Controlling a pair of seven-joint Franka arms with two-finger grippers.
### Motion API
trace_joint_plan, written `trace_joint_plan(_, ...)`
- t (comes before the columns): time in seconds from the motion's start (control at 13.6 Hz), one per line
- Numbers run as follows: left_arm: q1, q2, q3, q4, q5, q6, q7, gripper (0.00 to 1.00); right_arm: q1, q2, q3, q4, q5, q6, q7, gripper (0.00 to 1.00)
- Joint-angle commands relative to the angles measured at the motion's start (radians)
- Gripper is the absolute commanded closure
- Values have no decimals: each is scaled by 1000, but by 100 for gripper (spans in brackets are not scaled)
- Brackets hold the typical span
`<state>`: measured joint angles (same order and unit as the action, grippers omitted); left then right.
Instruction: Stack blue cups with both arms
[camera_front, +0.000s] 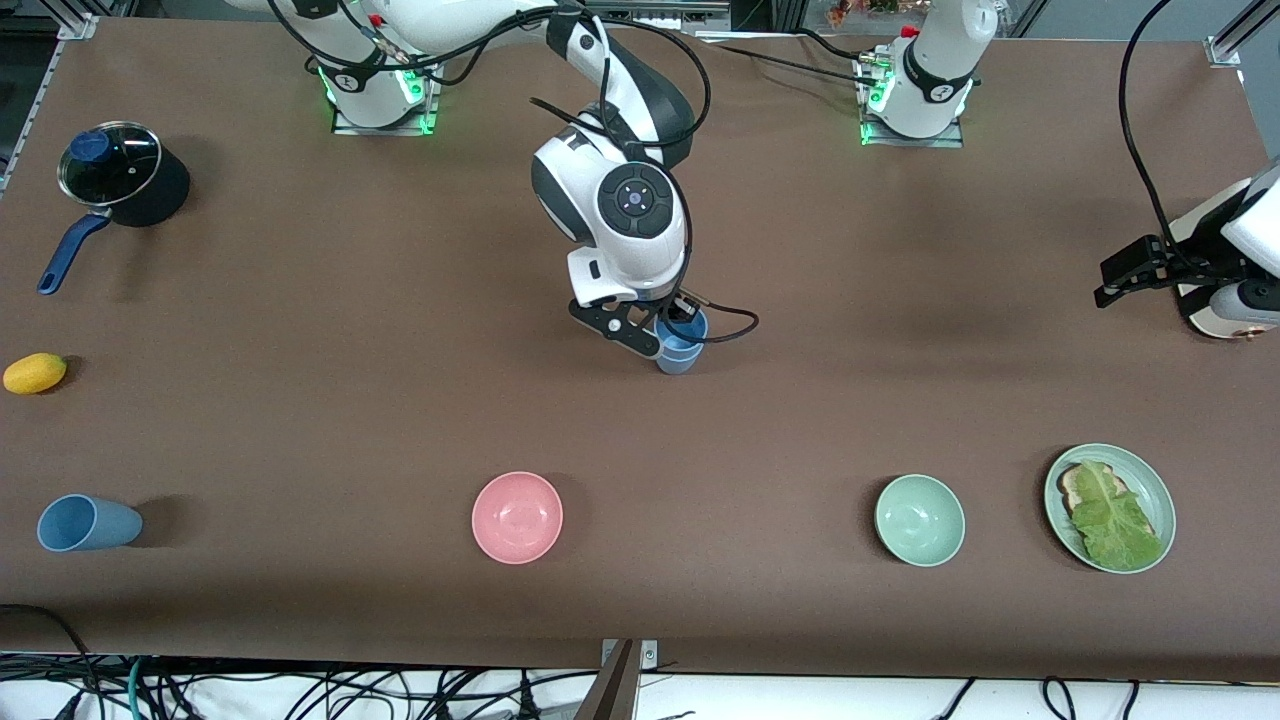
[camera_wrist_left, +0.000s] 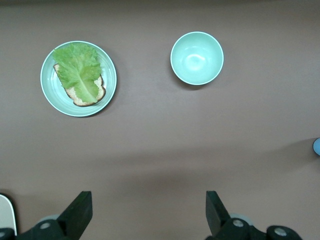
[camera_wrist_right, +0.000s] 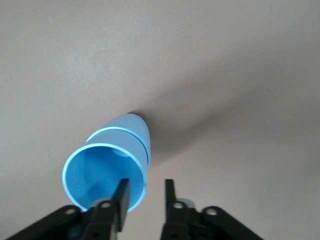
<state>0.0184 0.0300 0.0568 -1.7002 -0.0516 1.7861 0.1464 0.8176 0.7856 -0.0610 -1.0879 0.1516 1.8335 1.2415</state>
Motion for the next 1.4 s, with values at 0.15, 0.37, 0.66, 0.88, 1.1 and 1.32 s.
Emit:
trace_joint_plan(0.15, 26, -9, 3, -7, 21, 9, 68, 0, 2, 4, -14, 40, 5, -19, 10, 0)
trace_joint_plan(0.37, 26, -9, 2, -10, 21, 7, 68, 0, -15, -9, -48, 43, 3, -63, -31, 0)
trace_joint_plan(0.66, 26, -7, 2, -12, 21, 0, 68, 0, -153, -92, -46, 43, 14, -193, -282, 0)
trace_joint_plan(0.88, 26, -7, 0, -12, 21, -4, 68, 0, -263, -160, -54, 43, 6, -325, -550, 0)
trace_joint_plan(1.1, 26, -7, 0, -12, 21, -4, 68, 0, -434, -221, -72, 42, 8, -460, -833, 0)
trace_joint_plan(1.32, 26, -5, 0, -12, 21, -4, 68, 0, -573, -299, -91, 19, 6, -523, -1055, 0)
